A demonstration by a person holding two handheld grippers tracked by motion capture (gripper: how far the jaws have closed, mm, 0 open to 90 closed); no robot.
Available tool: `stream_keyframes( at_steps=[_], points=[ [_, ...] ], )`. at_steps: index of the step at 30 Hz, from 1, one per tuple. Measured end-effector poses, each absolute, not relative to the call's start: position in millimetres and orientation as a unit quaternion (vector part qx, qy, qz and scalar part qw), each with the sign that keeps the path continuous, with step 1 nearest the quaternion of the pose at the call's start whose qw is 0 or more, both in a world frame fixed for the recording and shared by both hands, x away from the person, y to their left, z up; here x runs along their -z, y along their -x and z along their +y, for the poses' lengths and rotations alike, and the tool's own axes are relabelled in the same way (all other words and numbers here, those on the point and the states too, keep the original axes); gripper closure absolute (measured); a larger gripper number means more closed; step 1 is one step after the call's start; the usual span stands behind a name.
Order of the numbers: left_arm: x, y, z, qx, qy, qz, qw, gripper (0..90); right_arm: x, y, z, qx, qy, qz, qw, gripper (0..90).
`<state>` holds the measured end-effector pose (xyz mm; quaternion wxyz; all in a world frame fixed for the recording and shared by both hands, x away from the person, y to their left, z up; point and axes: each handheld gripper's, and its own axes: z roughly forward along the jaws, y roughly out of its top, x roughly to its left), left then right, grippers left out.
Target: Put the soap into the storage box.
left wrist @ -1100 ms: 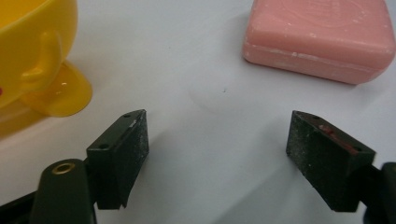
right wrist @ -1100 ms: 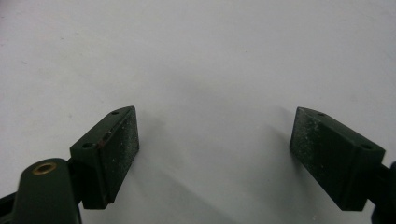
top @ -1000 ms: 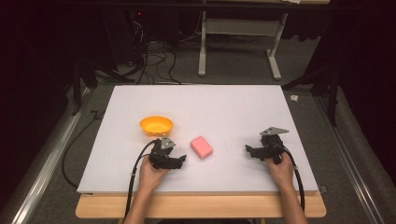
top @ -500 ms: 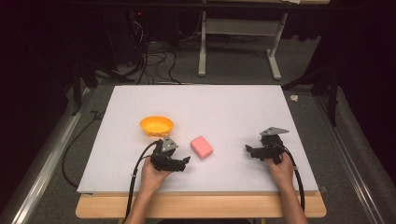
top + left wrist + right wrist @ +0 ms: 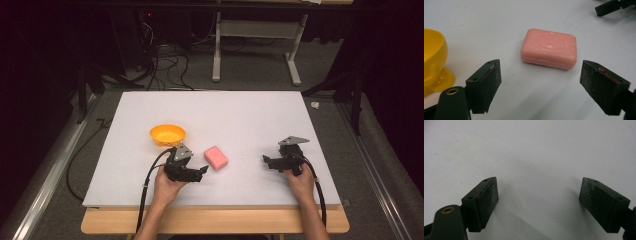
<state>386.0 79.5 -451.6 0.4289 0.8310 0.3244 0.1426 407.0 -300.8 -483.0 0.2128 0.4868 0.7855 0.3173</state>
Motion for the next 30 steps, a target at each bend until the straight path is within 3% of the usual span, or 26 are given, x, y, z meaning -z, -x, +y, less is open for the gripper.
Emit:
stream_keyframes(
  at_steps=[30],
  points=[
    [452,-410,38,-0.131,-0.848,0.308,0.41,14.2,483,-407,-301,-0.317,-0.486,0.786,0.213,16.5]
  ],
)
